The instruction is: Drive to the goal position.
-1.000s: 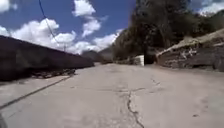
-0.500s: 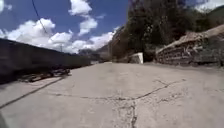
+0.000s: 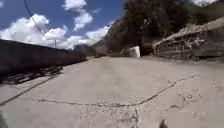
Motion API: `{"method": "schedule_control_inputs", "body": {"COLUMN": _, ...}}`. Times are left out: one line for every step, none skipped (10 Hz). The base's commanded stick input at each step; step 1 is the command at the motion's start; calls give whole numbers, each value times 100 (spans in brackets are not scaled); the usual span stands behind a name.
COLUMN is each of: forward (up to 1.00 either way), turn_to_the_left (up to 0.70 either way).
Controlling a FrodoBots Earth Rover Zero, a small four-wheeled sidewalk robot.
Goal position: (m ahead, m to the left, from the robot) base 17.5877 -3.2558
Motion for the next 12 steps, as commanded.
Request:
{"method": "schedule_control_inputs", "body": {"forward": 100, "turn_to_the_left": -1}}
{"method": "schedule_control_inputs", "body": {"forward": 100, "turn_to_the_left": -1}}
{"method": "schedule_control_inputs", "body": {"forward": 100, "turn_to_the_left": -1}}
{"method": "schedule_control_inputs", "body": {"forward": 100, "turn_to_the_left": -1}}
{"method": "schedule_control_inputs", "body": {"forward": 100, "turn_to_the_left": -1}}
{"method": "schedule_control_inputs", "body": {"forward": 100, "turn_to_the_left": -1}}
{"method": "schedule_control_inputs", "body": {"forward": 100, "turn_to_the_left": -1}}
{"method": "schedule_control_inputs", "body": {"forward": 100, "turn_to_the_left": -1}}
{"method": "schedule_control_inputs", "body": {"forward": 100, "turn_to_the_left": -1}}
{"method": "schedule_control_inputs", "body": {"forward": 100, "turn_to_the_left": -1}}
{"method": "schedule_control_inputs", "body": {"forward": 100, "turn_to_the_left": -1}}
{"method": "schedule_control_inputs", "body": {"forward": 100, "turn_to_the_left": -1}}
